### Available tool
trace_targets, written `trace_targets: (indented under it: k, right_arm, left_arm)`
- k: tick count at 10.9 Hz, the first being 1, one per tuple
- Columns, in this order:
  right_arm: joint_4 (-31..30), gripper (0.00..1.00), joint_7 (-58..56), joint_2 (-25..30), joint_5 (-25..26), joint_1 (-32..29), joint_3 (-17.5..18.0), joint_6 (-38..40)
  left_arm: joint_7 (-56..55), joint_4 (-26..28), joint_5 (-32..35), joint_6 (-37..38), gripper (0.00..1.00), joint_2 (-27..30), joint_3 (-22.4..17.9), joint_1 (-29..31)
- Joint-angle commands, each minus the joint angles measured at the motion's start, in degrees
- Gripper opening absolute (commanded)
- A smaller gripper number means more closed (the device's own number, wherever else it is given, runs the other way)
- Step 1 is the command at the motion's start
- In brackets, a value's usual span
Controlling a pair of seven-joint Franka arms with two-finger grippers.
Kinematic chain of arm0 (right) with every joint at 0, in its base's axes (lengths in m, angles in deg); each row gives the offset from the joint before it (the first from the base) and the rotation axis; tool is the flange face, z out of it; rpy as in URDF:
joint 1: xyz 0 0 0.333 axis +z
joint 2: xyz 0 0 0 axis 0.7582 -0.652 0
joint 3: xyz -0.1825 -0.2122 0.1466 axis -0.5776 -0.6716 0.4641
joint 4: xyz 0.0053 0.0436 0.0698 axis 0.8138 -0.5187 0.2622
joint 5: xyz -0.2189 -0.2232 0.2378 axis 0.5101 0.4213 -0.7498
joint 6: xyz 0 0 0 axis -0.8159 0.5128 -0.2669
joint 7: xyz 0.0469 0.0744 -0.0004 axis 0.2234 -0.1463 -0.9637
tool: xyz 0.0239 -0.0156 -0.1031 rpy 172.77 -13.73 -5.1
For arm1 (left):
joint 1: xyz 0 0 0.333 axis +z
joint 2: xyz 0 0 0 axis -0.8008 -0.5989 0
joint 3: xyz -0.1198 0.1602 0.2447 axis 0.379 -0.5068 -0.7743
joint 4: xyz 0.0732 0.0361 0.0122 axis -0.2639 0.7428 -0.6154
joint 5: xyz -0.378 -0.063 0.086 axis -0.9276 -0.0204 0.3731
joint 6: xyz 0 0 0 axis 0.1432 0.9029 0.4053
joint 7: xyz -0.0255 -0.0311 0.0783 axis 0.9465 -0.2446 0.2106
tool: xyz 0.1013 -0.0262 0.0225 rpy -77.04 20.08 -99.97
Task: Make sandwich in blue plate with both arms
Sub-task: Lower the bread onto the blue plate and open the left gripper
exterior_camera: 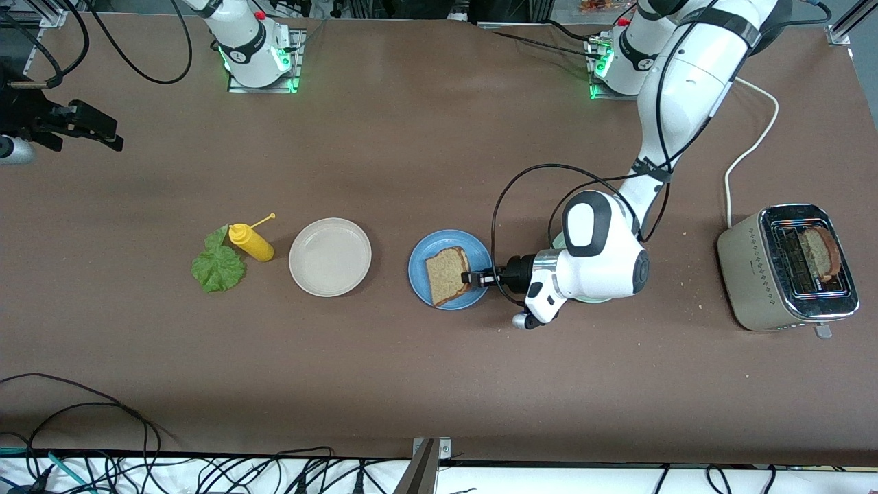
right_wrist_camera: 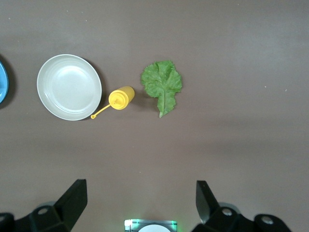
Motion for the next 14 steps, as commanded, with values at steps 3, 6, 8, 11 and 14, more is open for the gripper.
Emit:
trace_targets:
  k: [3, 6, 8, 11, 14]
  right_arm:
    - [0.6, 1.00, 0.4, -0.1, -0.9, -0.2, -0.3, 1.5]
    - [0.6, 1.00, 0.4, 0.0, -0.9, -0.2, -0.3, 2.0]
    - [0.6, 1.00, 0.4, 0.0, -1.0, -0.2, -0.2, 2.1]
    - [0.6, 1.00, 0.4, 0.0, -1.0, -0.2, -0.1, 2.1]
    - [0.6, 1.00, 0.3, 0.0, -0.8, -0.1, 0.0, 2.0]
  left_arm:
    - [-0.8, 2.5, -1.4, 2.4, 0.00, 2.1, -0.3, 0.6]
    - [-0.8, 2.5, -1.4, 2.0, 0.00, 1.8, -0.3, 0.0]
    - [-0.8, 2.2, -1.4, 0.8, 0.00, 1.6, -0.2, -0.5]
    - [-0.8, 1.8, -1.9, -0.8, 0.00, 0.9, -0.1, -1.3]
    - [-0.7, 1.7, -1.9, -1.0, 0.00, 0.2, -0.1, -1.7]
